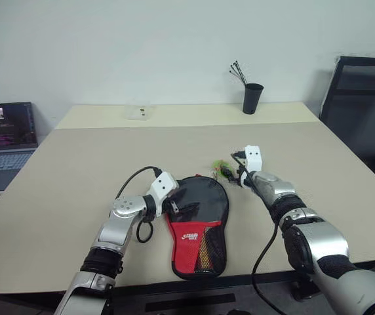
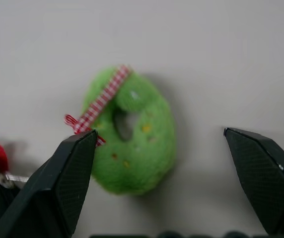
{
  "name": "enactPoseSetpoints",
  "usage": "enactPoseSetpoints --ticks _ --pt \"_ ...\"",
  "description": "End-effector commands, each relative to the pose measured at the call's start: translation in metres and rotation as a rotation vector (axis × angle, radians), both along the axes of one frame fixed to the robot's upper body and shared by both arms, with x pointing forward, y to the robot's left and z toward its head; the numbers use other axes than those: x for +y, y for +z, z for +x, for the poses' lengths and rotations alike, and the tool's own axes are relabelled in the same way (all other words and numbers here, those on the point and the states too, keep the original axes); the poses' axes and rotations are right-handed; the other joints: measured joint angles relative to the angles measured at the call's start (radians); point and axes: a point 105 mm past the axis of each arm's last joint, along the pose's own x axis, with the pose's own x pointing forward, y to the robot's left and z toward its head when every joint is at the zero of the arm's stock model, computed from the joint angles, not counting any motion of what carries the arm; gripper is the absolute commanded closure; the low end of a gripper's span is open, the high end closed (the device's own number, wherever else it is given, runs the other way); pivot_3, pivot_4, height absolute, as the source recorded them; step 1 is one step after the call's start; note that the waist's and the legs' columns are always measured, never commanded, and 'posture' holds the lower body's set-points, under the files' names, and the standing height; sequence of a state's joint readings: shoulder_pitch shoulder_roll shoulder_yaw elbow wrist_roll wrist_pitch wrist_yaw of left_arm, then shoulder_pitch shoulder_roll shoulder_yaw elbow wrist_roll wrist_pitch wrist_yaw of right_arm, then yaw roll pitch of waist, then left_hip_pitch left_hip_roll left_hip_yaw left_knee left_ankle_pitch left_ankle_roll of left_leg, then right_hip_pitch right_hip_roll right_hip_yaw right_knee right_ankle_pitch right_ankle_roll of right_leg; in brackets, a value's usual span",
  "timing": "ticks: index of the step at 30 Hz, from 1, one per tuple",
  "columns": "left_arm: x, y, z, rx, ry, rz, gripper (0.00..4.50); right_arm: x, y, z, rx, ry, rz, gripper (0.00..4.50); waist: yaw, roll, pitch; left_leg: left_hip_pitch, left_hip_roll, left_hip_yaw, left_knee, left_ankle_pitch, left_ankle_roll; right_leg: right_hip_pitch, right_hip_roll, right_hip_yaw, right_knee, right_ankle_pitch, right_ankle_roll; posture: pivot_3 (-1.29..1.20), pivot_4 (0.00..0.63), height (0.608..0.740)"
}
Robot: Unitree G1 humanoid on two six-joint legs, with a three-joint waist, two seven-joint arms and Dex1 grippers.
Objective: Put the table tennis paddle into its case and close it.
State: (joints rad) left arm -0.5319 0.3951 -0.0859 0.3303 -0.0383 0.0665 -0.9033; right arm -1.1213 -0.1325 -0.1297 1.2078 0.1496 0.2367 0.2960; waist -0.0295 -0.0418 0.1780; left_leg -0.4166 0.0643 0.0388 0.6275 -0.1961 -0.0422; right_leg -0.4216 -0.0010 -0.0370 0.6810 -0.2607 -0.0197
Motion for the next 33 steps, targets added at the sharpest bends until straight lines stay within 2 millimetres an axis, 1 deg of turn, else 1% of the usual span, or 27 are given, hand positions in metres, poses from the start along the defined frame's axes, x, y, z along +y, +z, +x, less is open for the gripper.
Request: enactPoseSetpoints --ticks 1,5,8,12,15,19,20,22,27,29,33 --pt "-0.005 0.011 -0.001 -0.043 -0.013 0.0 0.05 0.016 0.014 0.003 -0.053 0.037 -0.028 0.0 -0.001 0.0 0.0 0.0 0.0 0.0 0.0 0.0 0.0 0.0 0.0 0.0 0.0 0.0 0.0 0.0 0.15 0.74" --pt "-0.01 0.01 -0.001 -0.045 -0.028 0.011 0.05 0.023 0.006 0.0 -0.036 0.051 -0.056 0.0 -0.003 0.0 0.0 0.001 0.001 0.0 0.0 0.0 0.0 0.0 0.0 0.0 0.001 0.0 0.0 0.0 0.15 0.74" --pt "-0.014 0.008 0.0 -0.052 -0.045 0.028 0.0 0.024 0.004 -0.001 -0.029 0.053 -0.065 0.63 -0.002 0.0 0.0 0.001 0.0 0.0 0.0 0.0 0.0 0.0 0.0 0.0 0.001 0.0 0.0 0.0 0.15 0.74" --pt "-0.022 0.005 0.003 -0.066 -0.08 0.062 0.0 0.024 0.004 0.0 -0.026 0.048 -0.064 1.98 0.0 0.0 0.0 0.001 0.0 0.0 0.0 0.0 0.0 0.0 0.0 0.0 0.001 0.0 0.0 0.0 0.15 0.74" --pt "-0.029 0.0 0.005 -0.056 -0.116 0.075 0.0 0.023 0.002 -0.001 -0.019 0.044 -0.059 3.11 0.0 0.0 0.0 0.001 0.0 0.0 0.0 0.0 0.0 0.0 0.0 0.0 0.001 0.0 0.0 0.0 0.15 0.74" --pt "-0.033 -0.014 0.007 0.002 -0.159 0.091 0.0 0.021 0.002 -0.001 -0.013 0.038 -0.048 4.33 0.001 0.0 -0.001 0.001 -0.001 0.0 0.0 0.0 0.0 0.001 0.0 0.0 0.001 0.0 0.0 0.0 0.15 0.74" --pt "-0.033 -0.019 0.004 0.028 -0.183 0.1 0.0 0.02 0.002 -0.001 -0.011 0.036 -0.045 4.45 0.001 0.0 -0.001 0.001 -0.001 0.0 0.0 0.0 0.0 0.001 0.0 0.0 0.001 0.0 0.0 0.0 0.15 0.74" --pt "-0.035 -0.026 -0.004 0.075 -0.248 0.11 0.0 0.017 0.002 -0.001 -0.008 0.03 -0.042 4.45 0.001 0.001 -0.002 0.002 -0.001 0.0 0.0 0.0 0.0 0.001 0.0 -0.001 0.001 0.0 0.0 0.0 0.15 0.74" --pt "-0.037 -0.03 -0.018 0.178 -0.371 0.096 0.0 0.008 0.003 0.0 -0.003 0.022 -0.04 4.45 0.002 0.002 -0.002 0.001 -0.001 0.0 0.0 0.0 0.0 0.001 0.001 -0.001 0.0 0.0 0.0 0.0 0.15 0.74" --pt "-0.036 -0.032 -0.021 0.212 -0.392 0.099 0.0 0.006 0.003 0.0 -0.002 0.017 -0.04 4.45 0.002 0.002 -0.002 0.001 -0.002 0.0 0.0 0.0 0.0 0.001 0.001 0.0 0.0 0.0 0.0 0.0 0.15 0.74" --pt "-0.034 -0.045 -0.02 0.254 -0.39 0.127 0.0 0.003 0.005 0.0 -0.005 0.011 -0.036 4.45 0.002 0.002 -0.002 0.001 -0.001 0.0 0.0 0.0 0.0 0.001 0.002 -0.001 0.0 0.0 0.0 0.0 0.15 0.74"
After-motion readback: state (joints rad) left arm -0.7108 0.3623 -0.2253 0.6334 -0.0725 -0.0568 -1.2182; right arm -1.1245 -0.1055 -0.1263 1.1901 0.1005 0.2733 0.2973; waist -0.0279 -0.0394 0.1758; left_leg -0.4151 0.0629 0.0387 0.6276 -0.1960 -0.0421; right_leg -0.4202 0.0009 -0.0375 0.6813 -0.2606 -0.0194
